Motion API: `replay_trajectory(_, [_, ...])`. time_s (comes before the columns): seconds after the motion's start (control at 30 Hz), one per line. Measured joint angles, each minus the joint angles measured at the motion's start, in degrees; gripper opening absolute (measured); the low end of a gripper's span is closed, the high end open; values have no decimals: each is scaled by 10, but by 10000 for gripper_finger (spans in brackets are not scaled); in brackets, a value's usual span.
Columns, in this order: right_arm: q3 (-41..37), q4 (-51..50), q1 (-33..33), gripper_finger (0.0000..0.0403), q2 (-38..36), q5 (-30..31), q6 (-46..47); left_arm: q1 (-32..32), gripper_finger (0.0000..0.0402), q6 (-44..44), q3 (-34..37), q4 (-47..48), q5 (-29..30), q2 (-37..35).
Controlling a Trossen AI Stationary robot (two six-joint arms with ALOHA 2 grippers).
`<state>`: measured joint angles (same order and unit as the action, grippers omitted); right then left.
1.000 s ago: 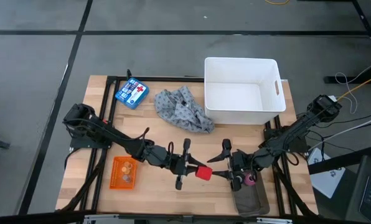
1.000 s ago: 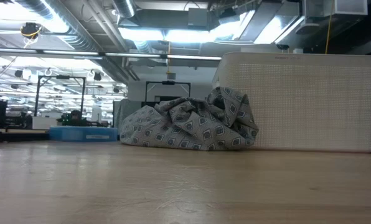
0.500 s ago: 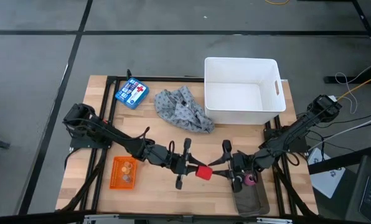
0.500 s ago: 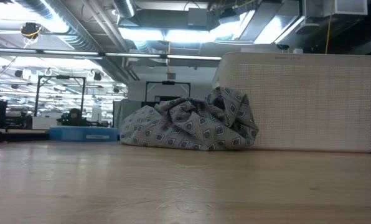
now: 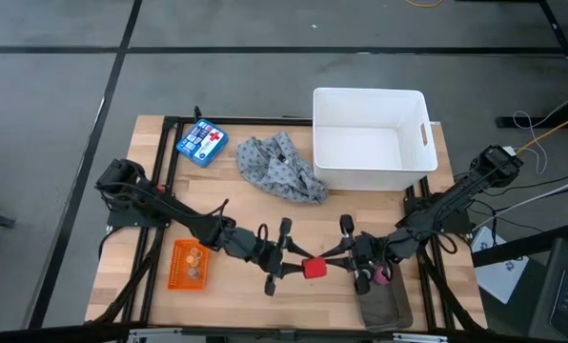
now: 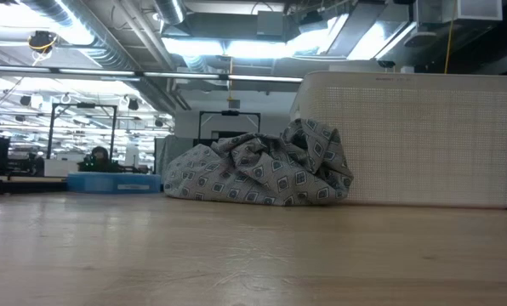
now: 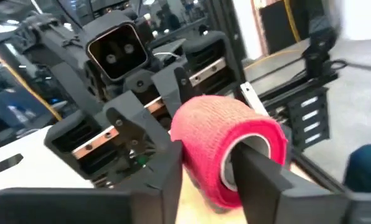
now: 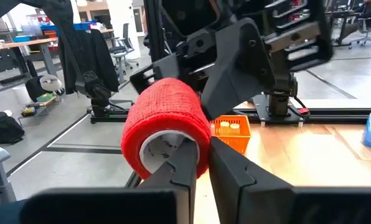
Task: Pick & place medical supplies in basket/bin
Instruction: Put the red bandage into the black bin
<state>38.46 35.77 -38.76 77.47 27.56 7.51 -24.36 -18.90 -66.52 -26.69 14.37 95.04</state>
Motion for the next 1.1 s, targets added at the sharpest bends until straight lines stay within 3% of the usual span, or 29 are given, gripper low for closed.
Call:
replay_trajectory(0.27, [0, 3, -1, 34, 0, 3, 0, -64, 193, -38, 0, 102, 218, -43])
replay_trajectory(0.53, [0, -3, -1, 34, 0, 0, -3, -146, 200, 36, 0, 260, 457, -100])
replay_trajectory(0.7, [1, -44, -1, 34, 0, -21, 50, -167, 195, 76, 0, 310, 491, -111])
replay_trajectory(0.9, [6, -134, 4, 34, 0, -128, 240, -158, 196, 73, 0, 312, 491, -110])
replay_trajectory(1.0, [49, -242, -1, 34, 0, -159, 317, -149, 196, 73, 0, 313, 490, -110])
replay_trajectory(1.1, [117, -427, -9, 34, 0, -190, 393, -144, 194, 73, 0, 313, 486, -110])
